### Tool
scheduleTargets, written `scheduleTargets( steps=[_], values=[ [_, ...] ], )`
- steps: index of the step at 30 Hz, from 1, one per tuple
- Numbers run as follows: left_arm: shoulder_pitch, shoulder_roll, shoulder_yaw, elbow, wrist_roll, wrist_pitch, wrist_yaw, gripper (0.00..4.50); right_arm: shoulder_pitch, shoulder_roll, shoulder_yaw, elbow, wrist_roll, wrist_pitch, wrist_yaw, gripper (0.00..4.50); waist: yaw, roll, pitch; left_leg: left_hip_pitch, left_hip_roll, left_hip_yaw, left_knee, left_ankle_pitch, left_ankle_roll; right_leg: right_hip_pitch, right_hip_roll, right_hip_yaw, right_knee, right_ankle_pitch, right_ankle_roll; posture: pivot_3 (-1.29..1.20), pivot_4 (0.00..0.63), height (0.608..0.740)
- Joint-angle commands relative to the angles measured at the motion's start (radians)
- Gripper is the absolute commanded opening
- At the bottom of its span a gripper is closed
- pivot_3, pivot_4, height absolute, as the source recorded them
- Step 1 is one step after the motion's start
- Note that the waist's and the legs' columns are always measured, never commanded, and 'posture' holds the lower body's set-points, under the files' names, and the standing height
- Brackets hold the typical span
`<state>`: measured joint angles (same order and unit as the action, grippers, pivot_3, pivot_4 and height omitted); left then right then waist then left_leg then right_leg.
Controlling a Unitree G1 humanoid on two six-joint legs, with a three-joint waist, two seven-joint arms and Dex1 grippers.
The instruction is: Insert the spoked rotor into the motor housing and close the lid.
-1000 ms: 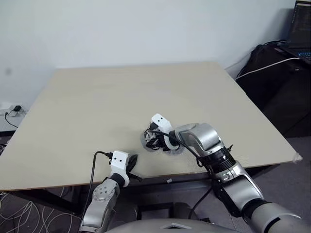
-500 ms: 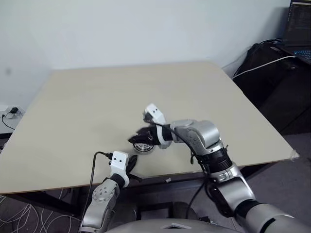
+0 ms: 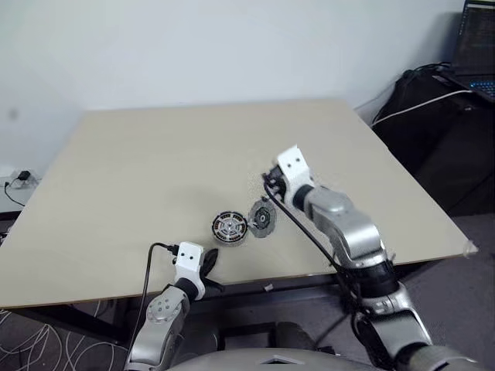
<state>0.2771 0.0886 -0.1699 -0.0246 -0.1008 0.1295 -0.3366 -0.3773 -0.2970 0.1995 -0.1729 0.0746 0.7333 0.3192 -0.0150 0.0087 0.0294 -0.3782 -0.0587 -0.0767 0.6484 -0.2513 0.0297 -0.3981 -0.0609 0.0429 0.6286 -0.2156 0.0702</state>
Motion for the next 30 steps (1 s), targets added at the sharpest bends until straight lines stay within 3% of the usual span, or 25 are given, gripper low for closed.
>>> scheduleTargets(
  steps=[1, 8, 11, 22, 30],
  values=[
    [-0.008, 0.004, -0.004, -0.041, -0.015, 0.000, -0.014, 0.00, 0.076, -0.047, -0.016, -0.086, -0.067, -0.053, -0.041, 0.04, 0.001, 0.000, 0.000, 0.000, 0.000, 0.000, 0.000, 0.000, 0.000, 0.000, 0.000, 0.000, 0.000, -0.002, 0.000, 0.00, 0.000, 0.740],
    [-0.011, 0.009, -0.004, -0.040, -0.015, 0.011, -0.028, 0.00, 0.290, -0.154, 0.021, -0.243, -0.049, 0.065, 0.052, 0.04, 0.006, -0.001, 0.001, 0.001, 0.000, 0.000, 0.002, 0.000, 0.001, 0.001, -0.001, 0.000, -0.001, -0.004, 0.005, 0.00, 0.000, 0.740],
    [-0.015, 0.014, -0.006, -0.039, -0.014, 0.017, -0.034, 0.00, 0.329, -0.141, 0.036, -0.295, -0.034, 0.107, 0.056, 0.04, 0.002, -0.001, 0.001, 0.001, 0.001, 0.000, 0.003, 0.000, 0.001, 0.001, 0.000, 0.000, 0.000, -0.004, 0.006, 0.00, 0.000, 0.740],
    [-0.013, 0.023, -0.003, -0.049, -0.011, 0.026, -0.035, 0.00, 0.294, 0.034, 0.093, -0.258, -0.044, 0.051, -0.016, 0.04, 0.004, -0.003, 0.001, 0.001, 0.001, 0.000, 0.004, -0.002, -0.002, 0.001, -0.001, -0.001, -0.001, -0.003, 0.007, 0.00, 0.000, 0.740],
    [-0.012, 0.024, 0.000, -0.055, -0.010, 0.027, -0.031, 0.00, 0.248, 0.076, 0.142, -0.215, -0.056, 0.005, -0.016, 0.04, 0.004, -0.003, 0.002, 0.001, 0.001, -0.001, 0.004, -0.003, -0.003, 0.001, -0.001, -0.001, -0.001, -0.003, 0.007, 0.00, 0.000, 0.740]
  ],
)
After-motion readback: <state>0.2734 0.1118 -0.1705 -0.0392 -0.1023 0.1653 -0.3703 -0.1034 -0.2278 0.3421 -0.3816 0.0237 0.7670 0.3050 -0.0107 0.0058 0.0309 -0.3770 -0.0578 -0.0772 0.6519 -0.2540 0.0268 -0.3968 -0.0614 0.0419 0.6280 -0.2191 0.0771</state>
